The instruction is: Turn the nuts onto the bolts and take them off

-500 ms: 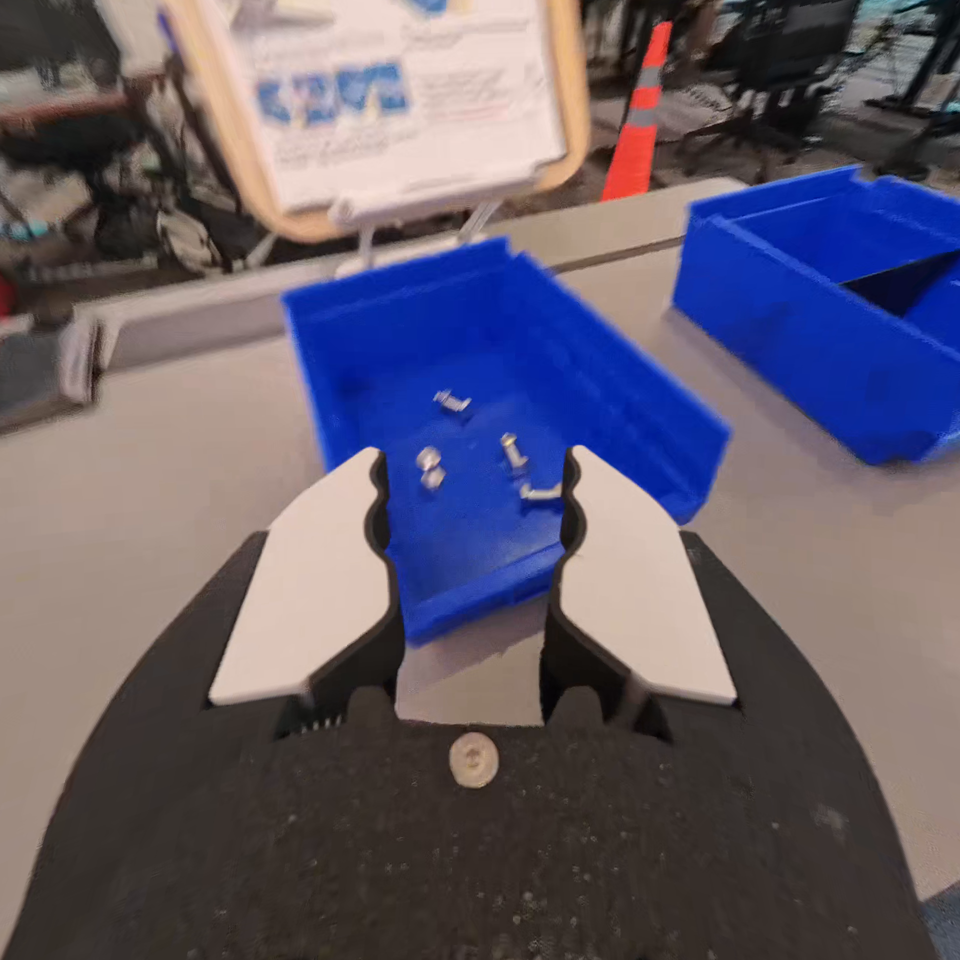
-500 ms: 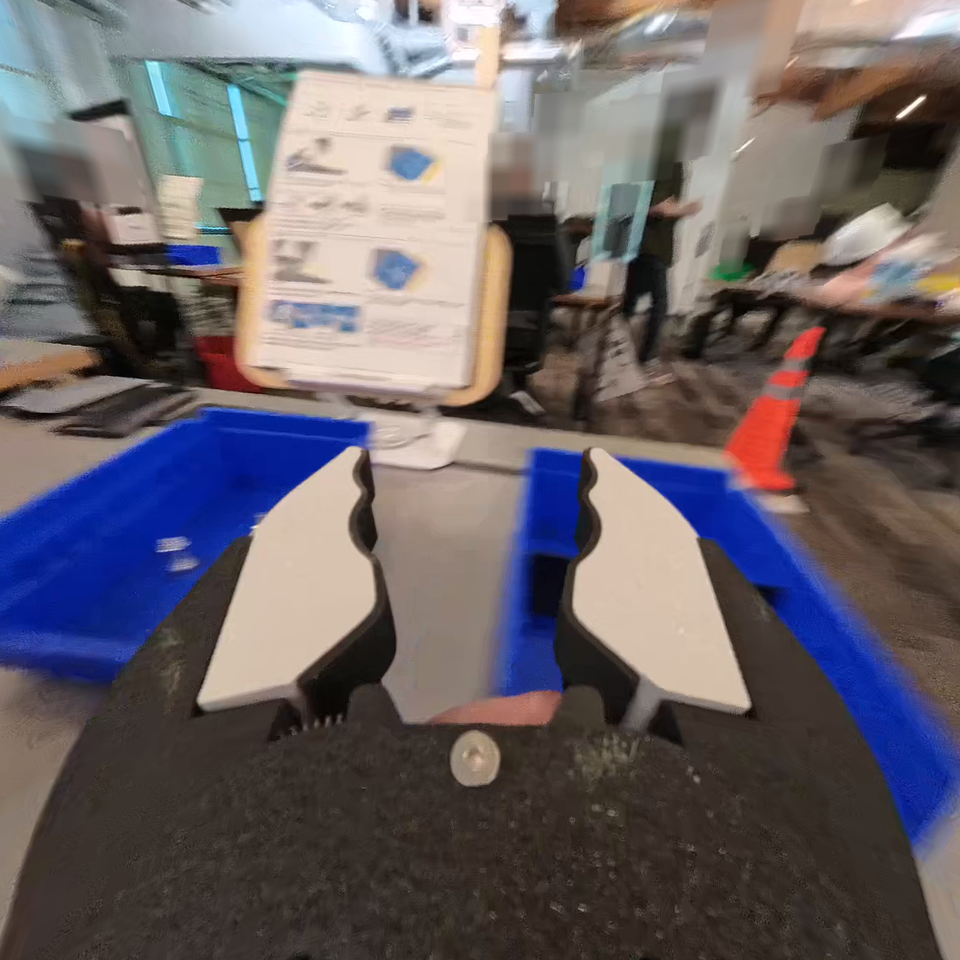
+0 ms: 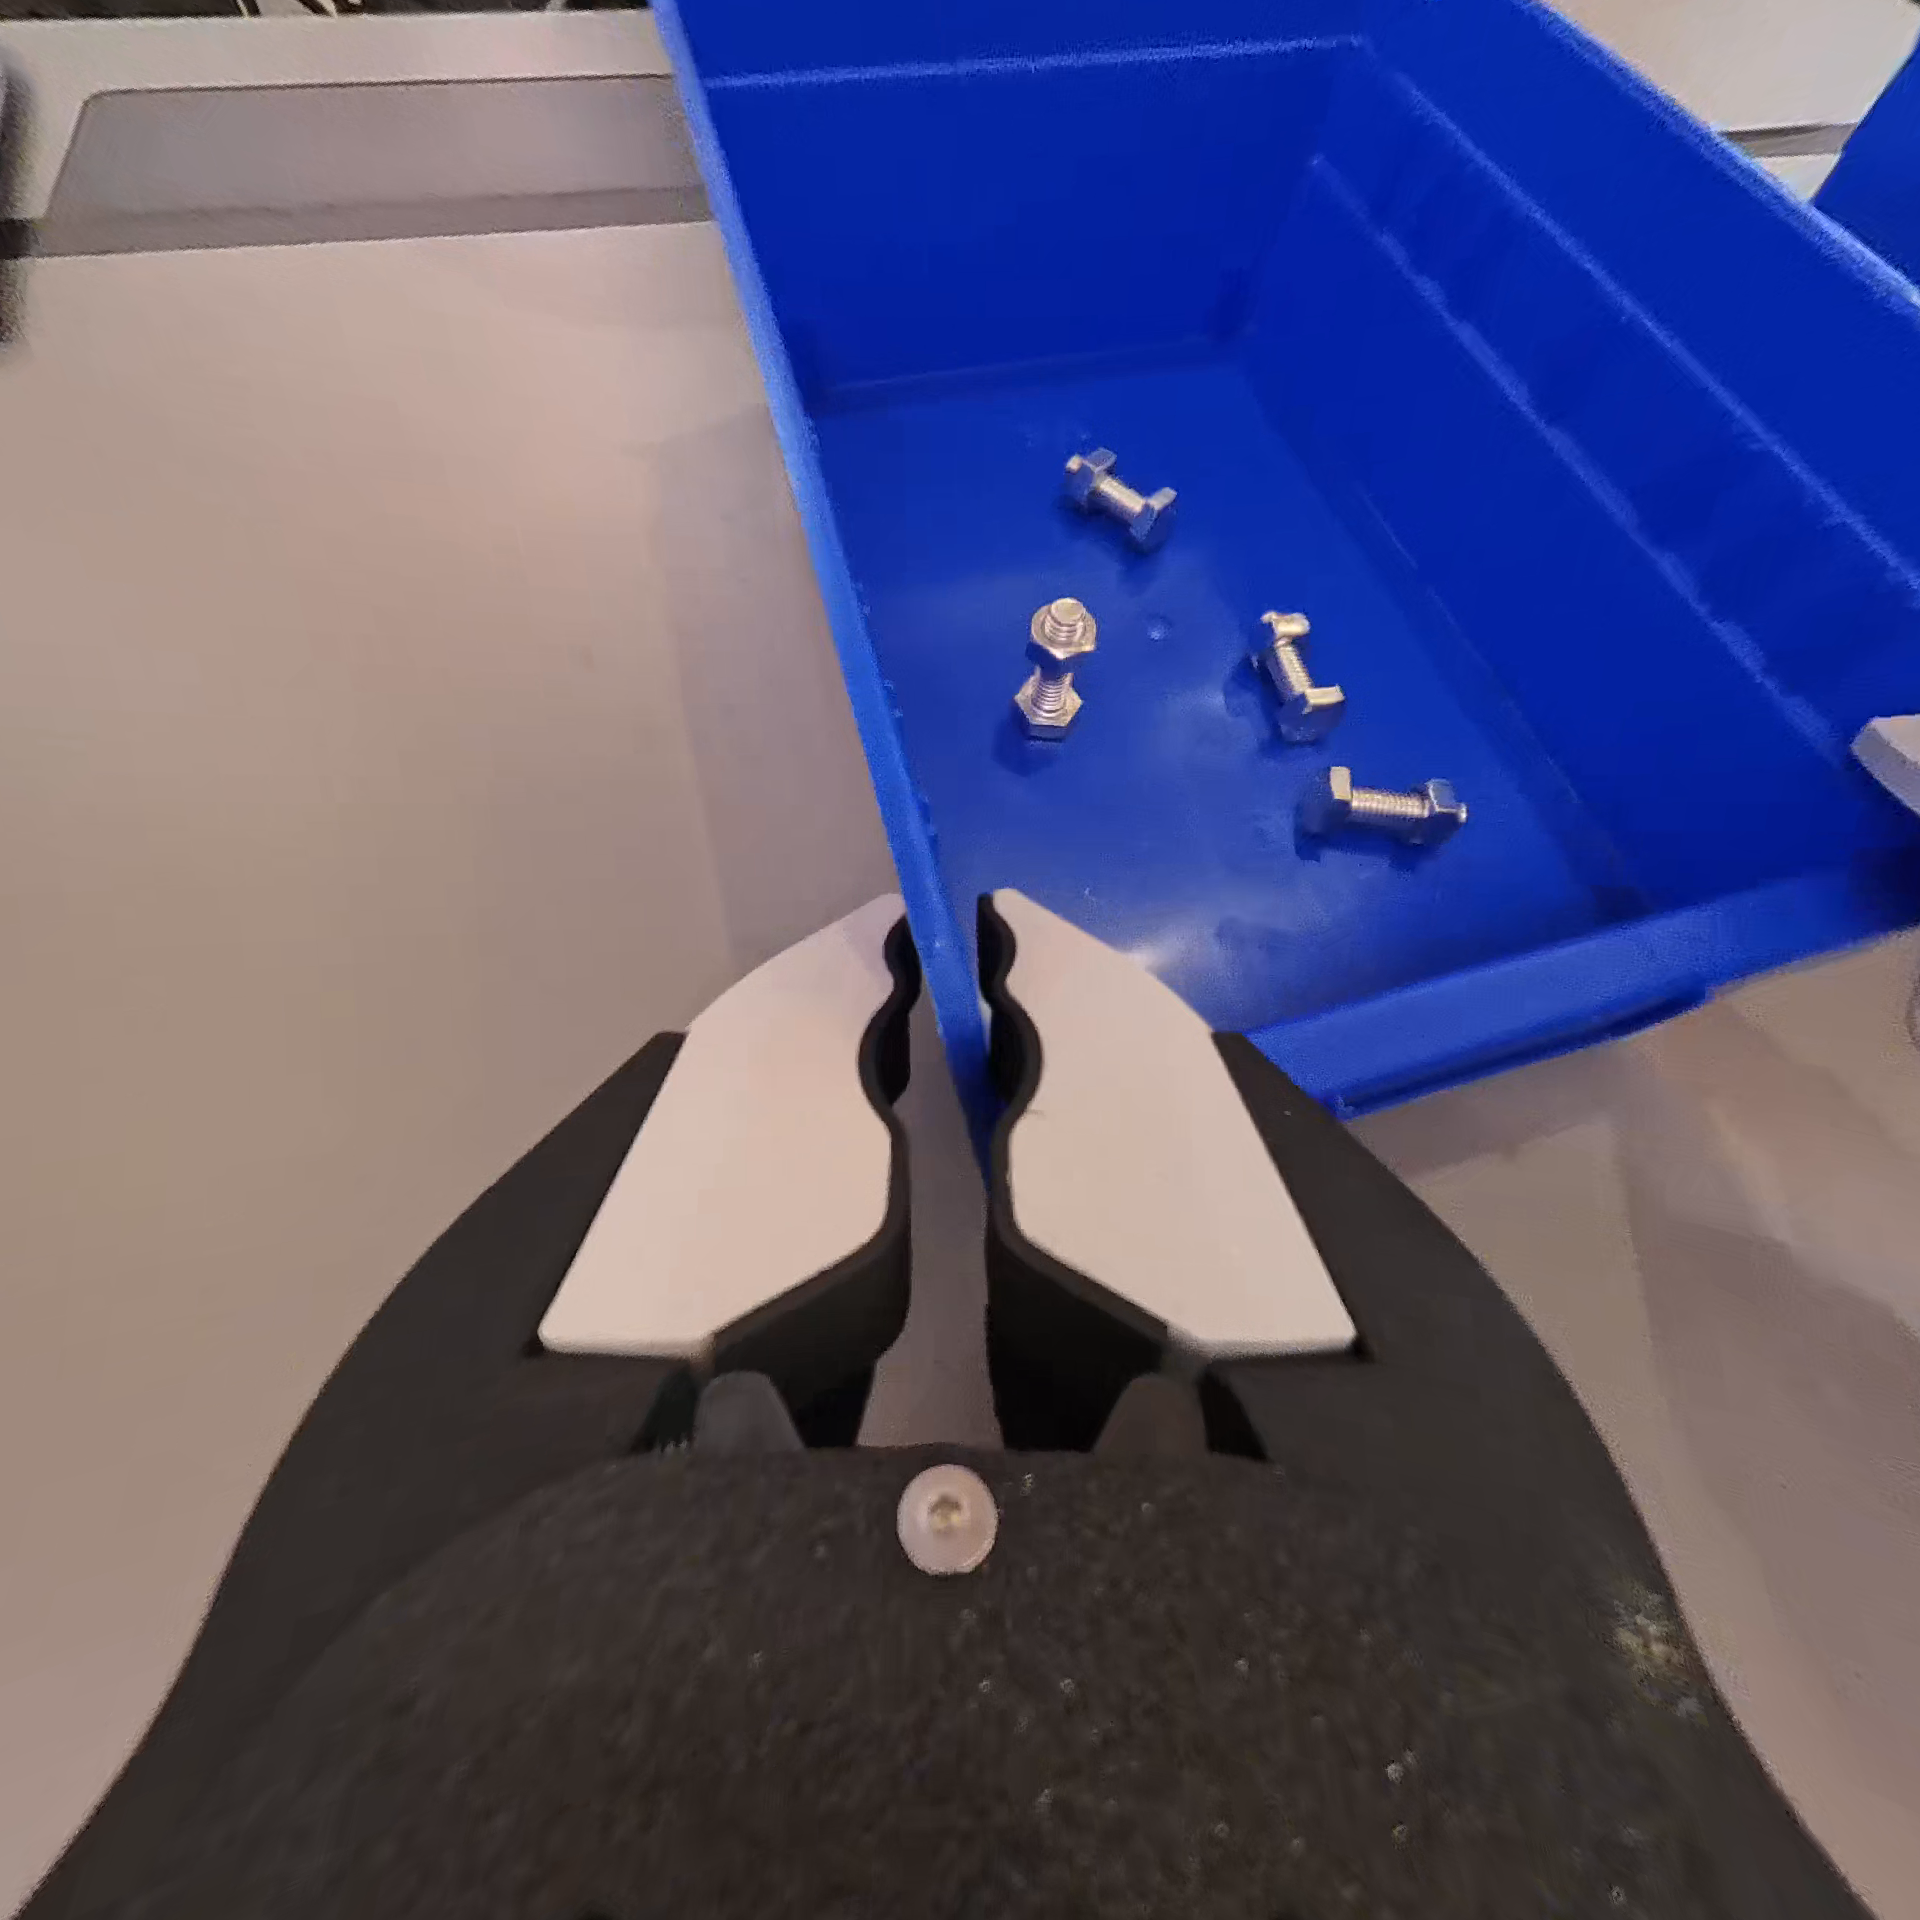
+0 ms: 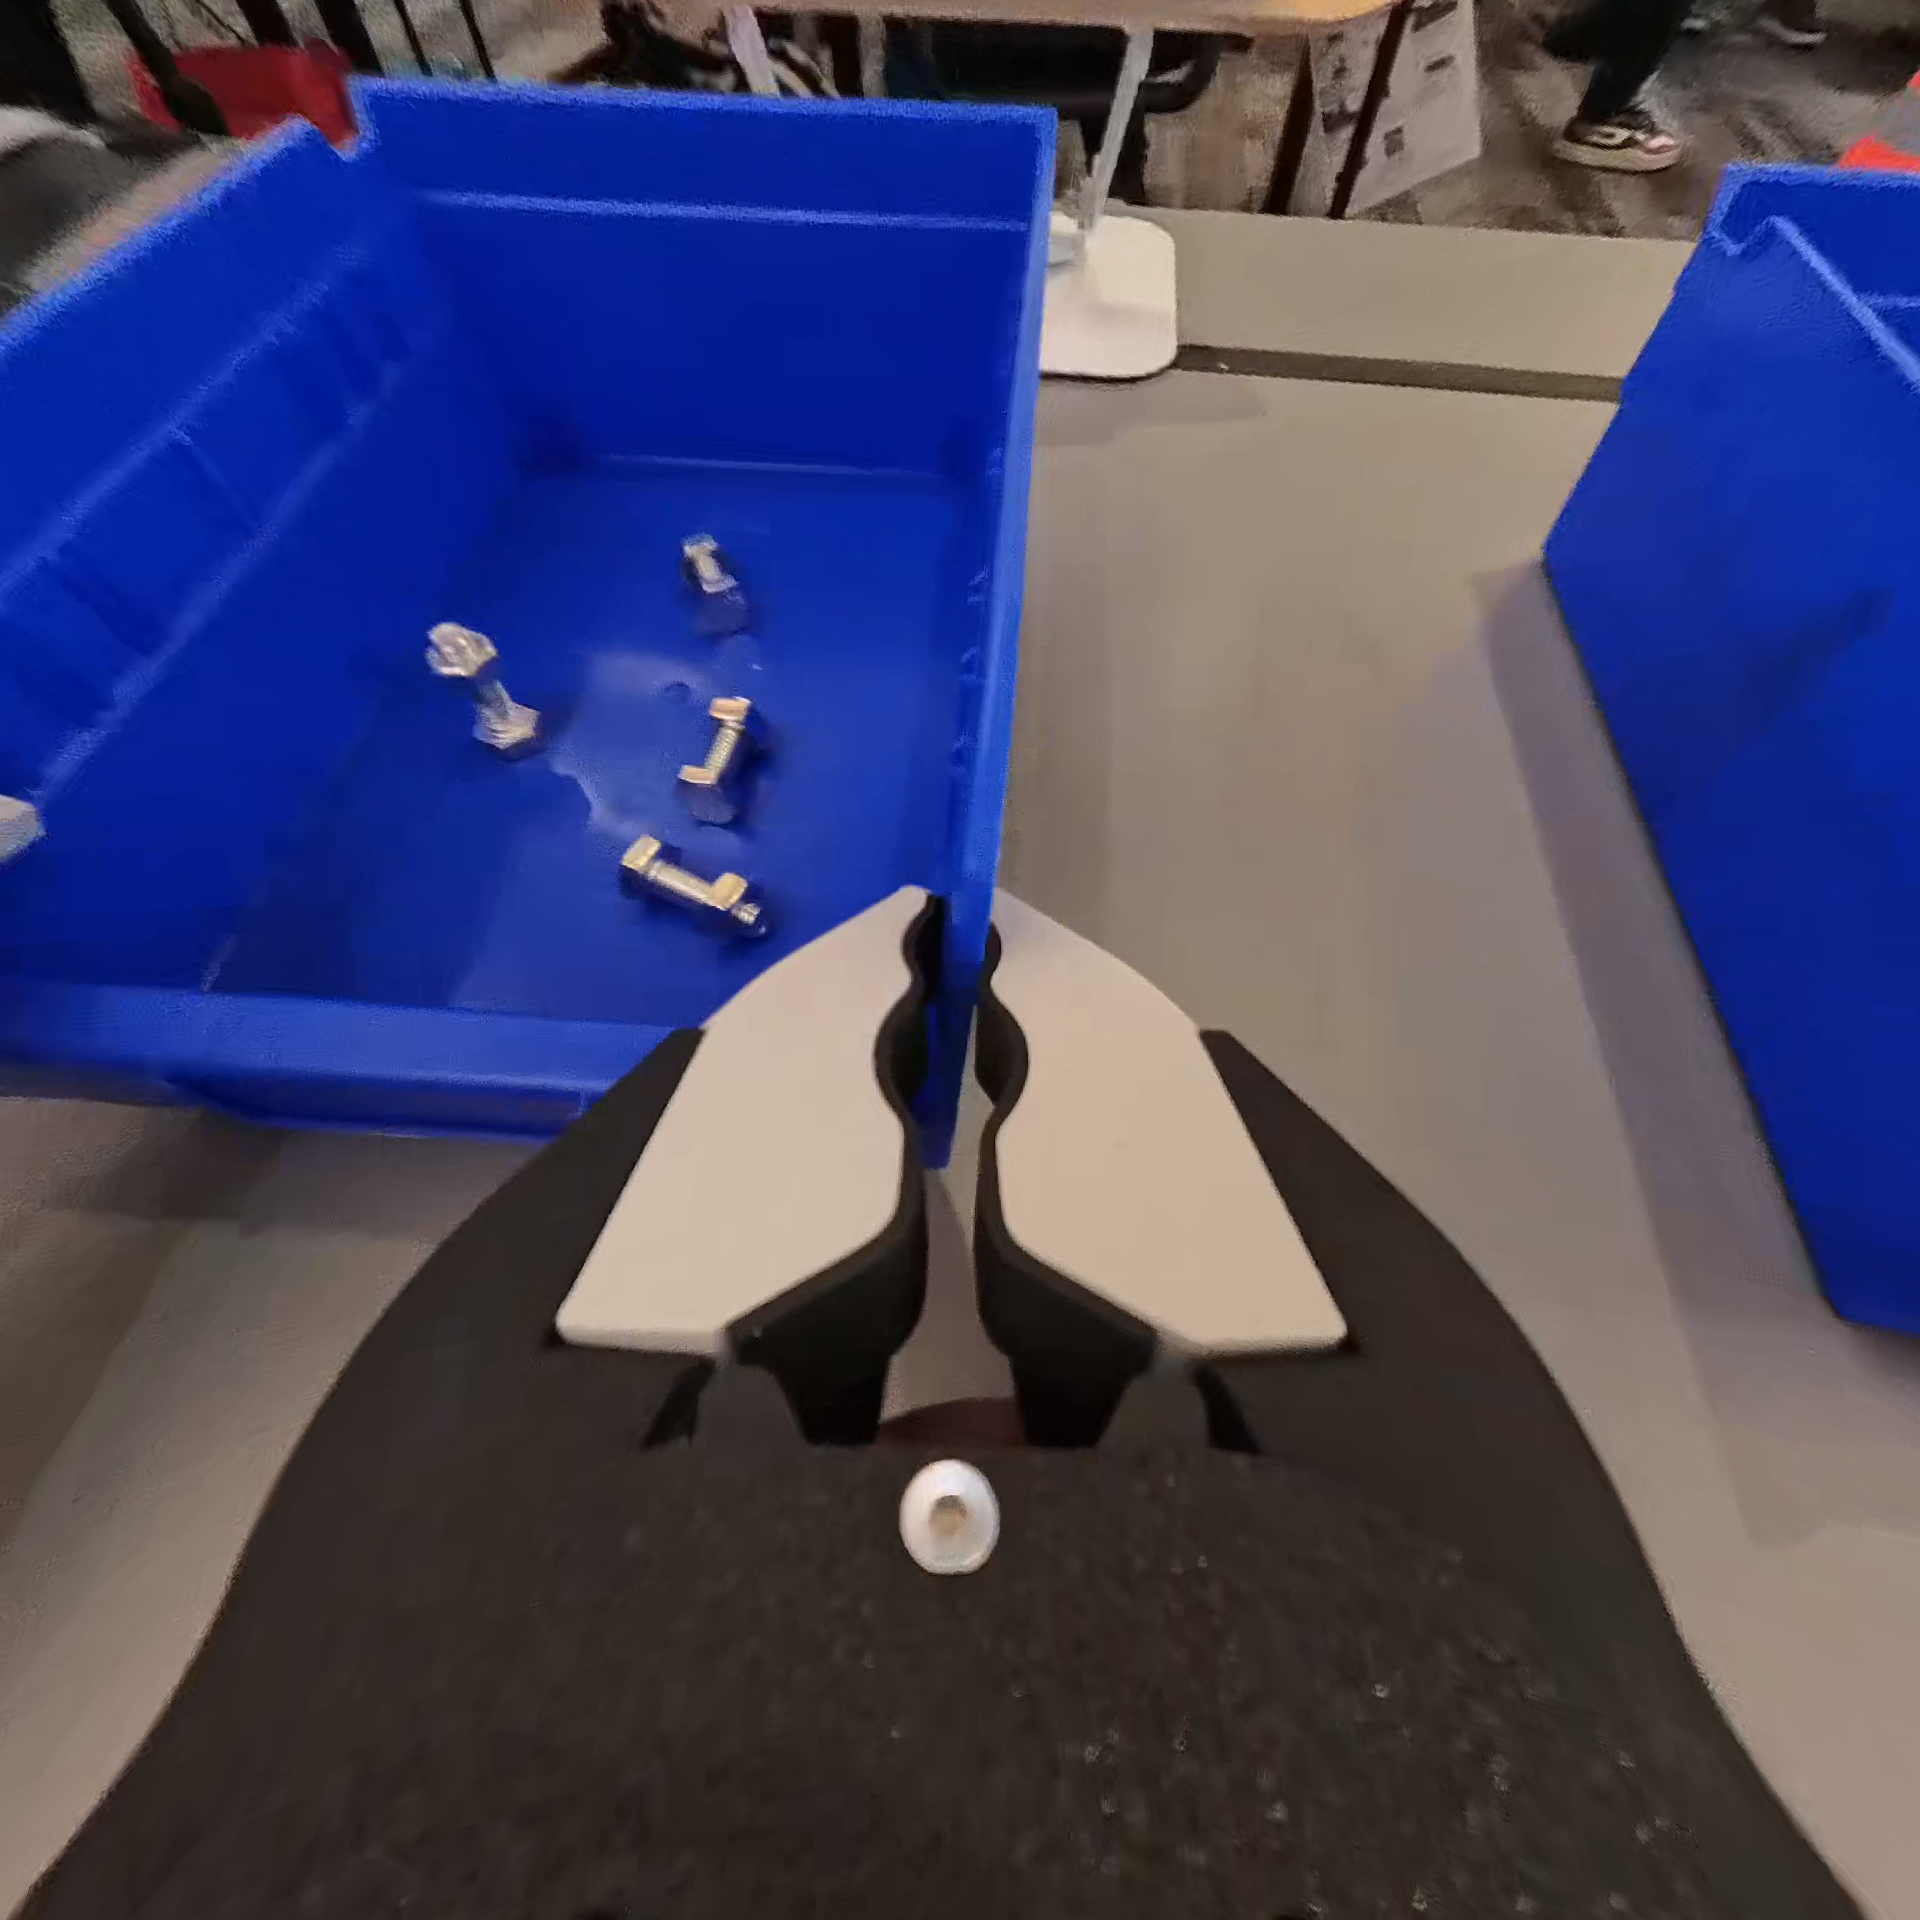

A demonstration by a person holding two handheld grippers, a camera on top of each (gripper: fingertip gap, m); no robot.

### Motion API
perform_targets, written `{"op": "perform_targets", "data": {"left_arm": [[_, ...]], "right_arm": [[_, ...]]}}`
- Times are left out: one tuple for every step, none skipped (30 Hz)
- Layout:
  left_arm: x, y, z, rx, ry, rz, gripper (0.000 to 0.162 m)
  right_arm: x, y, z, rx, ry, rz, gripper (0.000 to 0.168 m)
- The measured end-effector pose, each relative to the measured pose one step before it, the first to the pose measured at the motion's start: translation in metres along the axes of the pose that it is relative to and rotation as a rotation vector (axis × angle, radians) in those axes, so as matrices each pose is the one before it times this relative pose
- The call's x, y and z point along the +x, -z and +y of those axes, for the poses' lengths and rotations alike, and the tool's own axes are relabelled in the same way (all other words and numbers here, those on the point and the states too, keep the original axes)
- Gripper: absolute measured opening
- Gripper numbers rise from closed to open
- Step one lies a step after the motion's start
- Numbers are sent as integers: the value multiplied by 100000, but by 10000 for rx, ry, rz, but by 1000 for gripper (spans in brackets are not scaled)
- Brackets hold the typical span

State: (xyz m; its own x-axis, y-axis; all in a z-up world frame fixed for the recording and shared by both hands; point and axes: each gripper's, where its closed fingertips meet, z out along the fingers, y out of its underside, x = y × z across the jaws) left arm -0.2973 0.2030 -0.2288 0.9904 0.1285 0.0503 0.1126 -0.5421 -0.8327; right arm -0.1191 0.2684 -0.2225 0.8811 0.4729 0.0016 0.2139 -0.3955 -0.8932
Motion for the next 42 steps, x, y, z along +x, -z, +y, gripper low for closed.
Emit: {"op": "perform_targets", "data": {"left_arm": [[-357,198,-187,66,129,81,8],[-547,328,-230,20,105,-43,6],[-885,490,-399,123,-28,-227,3],[-999,484,-264,43,37,-106,2],[-1147,454,-199,69,255,58,2],[-1371,562,-297,142,186,23,2],[-1521,639,-355,136,80,-107,2],[-1599,619,-396,128,-27,-171,2],[-1670,639,-497,159,-97,-187,2],[-1762,608,-498,180,-132,-166,2],[-1758,485,-365,87,-184,-113,2],[-1819,473,-242,79,-146,-139,2],[-1776,374,-61,57,-99,-151,2],[-1637,231,139,-15,-67,-127,2],[-1460,126,235,-12,-25,-93,2],[-1240,11,291,-19,-14,-42,2],[-1097,-94,340,-68,-26,-34,2],[-973,-168,335,-104,-39,-34,2],[-856,-231,270,-83,-54,-12,2],[-741,-273,229,-47,-3,45,2],[-577,-332,290,-70,29,69,2],[-423,-357,328,-67,-18,64,2],[-255,-475,435,-91,-17,95,3],[-284,-585,664,-187,-66,-31,3],[-361,-520,419,28,-103,-206,3],[-239,-456,480,-71,13,-154,4],[-37,-62,-198,257,117,6,3],[17,7,20,-43,230,103,3],[50,74,1,-28,270,90,3],[136,274,-131,60,243,115,8],[34,577,-332,137,272,8,24],[-161,964,-417,90,292,-158,34],[-91,1347,-750,270,302,-142,37],[282,1568,-1189,584,324,89,40],[663,1579,-1491,749,344,325,41],[934,1410,-1350,606,337,434,43],[1128,1140,-911,308,306,431,48],[1257,867,-405,64,226,343,57],[1458,638,138,-66,51,294,64],[1656,416,618,-103,-152,261,65],[1554,192,994,-150,-370,38,65],[1242,6,1221,-159,-576,-279,65]], "right_arm": [[-404,285,-325,162,-93,83,3],[-600,382,-646,366,245,257,3],[-865,464,-853,417,308,229,3],[-1008,400,-748,210,30,94,3],[-1213,192,-783,223,-45,-77,3],[-1450,28,-737,155,-53,-186,4],[-1585,-58,-623,132,2,-129,4],[-1615,-153,-526,107,101,-29,4],[-1687,-184,-484,95,92,-53,3],[-1742,-221,-430,100,-7,-137,3],[-1759,-244,-379,123,-41,-166,3],[-1812,-295,-241,72,25,-171,4],[-1755,-359,-59,1,48,-139,4],[-1604,-381,9,15,-10,-121,4],[-1434,-436,132,-39,-23,-96,4],[-1217,-460,221,-68,-21,-51,4],[-1067,-463,247,-76,-15,-69,4],[-936,-456,276,-106,12,-75,4],[-813,-459,298,-127,12,-81,4],[-693,-453,311,-137,-8,-98,5],[-537,-396,300,-119,-22,-102,5],[-382,-341,376,-143,-32,-81,5],[-238,-305,499,-169,-77,-41,5],[-246,-240,437,-78,-103,-114,6],[-285,-236,570,-188,-84,-163,6],[-191,-217,528,-174,-67,-110,7],[-60,26,-35,109,43,-117,8],[-91,115,51,-144,-15,-265,8],[-169,328,20,-196,-82,-478,10],[-92,641,-234,-63,-44,-546,15],[22,1049,-387,-17,212,-561,20],[-97,1458,-480,11,387,-690,24],[31,1843,-487,27,494,-666,30],[393,2136,-461,73,487,-444,34],[653,2329,-398,71,469,-337,34],[704,2469,-233,-7,531,-415,35],[924,2546,-123,-5,469,-330,35],[1308,2575,59,-12,388,-100,35],[1970,2557,215,59,258,289,36],[2347,2415,354,137,69,462,36],[2327,2225,536,145,-37,361,36],[2500,2047,718,164,-110,447,39]]}}
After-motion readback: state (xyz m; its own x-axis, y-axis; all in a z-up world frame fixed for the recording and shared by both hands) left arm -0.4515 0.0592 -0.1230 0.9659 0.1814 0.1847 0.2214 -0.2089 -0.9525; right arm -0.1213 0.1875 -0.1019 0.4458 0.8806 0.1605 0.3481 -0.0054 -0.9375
